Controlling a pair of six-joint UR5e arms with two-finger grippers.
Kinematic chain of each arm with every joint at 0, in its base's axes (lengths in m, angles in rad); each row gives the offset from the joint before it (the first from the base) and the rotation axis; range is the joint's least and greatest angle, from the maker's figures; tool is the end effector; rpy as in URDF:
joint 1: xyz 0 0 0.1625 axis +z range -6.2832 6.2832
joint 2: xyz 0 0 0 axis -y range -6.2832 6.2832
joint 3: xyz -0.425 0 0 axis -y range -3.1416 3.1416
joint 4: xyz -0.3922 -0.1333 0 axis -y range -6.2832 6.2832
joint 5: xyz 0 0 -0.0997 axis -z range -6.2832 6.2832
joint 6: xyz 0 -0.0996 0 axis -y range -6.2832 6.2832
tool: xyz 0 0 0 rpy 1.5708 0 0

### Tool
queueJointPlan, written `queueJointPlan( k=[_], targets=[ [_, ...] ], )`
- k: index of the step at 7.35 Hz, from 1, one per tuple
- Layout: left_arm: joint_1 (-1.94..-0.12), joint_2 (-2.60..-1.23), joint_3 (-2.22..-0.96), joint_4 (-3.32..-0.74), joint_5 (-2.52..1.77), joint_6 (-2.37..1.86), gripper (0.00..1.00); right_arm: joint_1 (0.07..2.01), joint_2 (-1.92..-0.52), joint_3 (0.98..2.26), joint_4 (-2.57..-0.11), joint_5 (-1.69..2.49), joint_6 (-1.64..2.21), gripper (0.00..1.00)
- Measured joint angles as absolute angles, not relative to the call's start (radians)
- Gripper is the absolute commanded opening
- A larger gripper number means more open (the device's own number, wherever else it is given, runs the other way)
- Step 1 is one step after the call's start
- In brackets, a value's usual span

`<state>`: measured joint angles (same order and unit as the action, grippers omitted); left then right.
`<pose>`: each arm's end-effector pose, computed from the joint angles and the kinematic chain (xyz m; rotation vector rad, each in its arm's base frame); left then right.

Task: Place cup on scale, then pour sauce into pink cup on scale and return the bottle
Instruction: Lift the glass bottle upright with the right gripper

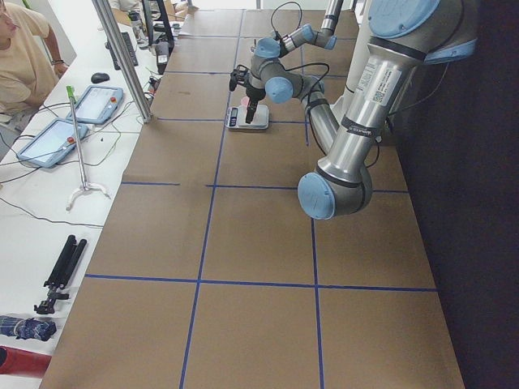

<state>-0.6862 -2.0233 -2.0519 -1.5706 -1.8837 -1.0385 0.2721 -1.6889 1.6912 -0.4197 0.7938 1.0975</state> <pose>0.3641 -0.4308 0.2058 0.2917 0.9239 0.0043 -0.3764 -0.3159 0.5213 1.0313 -0.7622 0.2744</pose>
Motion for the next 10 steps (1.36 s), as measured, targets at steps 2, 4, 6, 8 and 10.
queueJointPlan(
  k=[2, 4, 6, 8, 10],
  targets=[
    [-0.687, -2.023, -2.053, -1.570, -1.884, -1.039, 1.00, 0.284, -1.647, 1.649, -0.420, 0.796, 1.097, 1.00],
    [-0.688, -2.023, -2.055, -1.570, -1.884, -1.039, 1.00, 0.296, -1.632, 1.628, -0.420, 0.800, 1.094, 1.00],
    [-0.690, -2.023, -2.056, -1.569, -1.884, -1.039, 1.00, 0.310, -1.630, 1.620, -0.419, 0.811, 1.093, 0.56],
    [-0.694, -2.023, -2.057, -1.569, -1.885, -1.038, 1.00, 0.314, -1.627, 1.619, -0.418, 0.815, 1.095, 0.00],
    [-0.695, -2.023, -2.057, -1.569, -1.885, -1.038, 1.00, 0.319, -1.624, 1.626, -0.416, 0.816, 1.095, 0.00]
  ],
)
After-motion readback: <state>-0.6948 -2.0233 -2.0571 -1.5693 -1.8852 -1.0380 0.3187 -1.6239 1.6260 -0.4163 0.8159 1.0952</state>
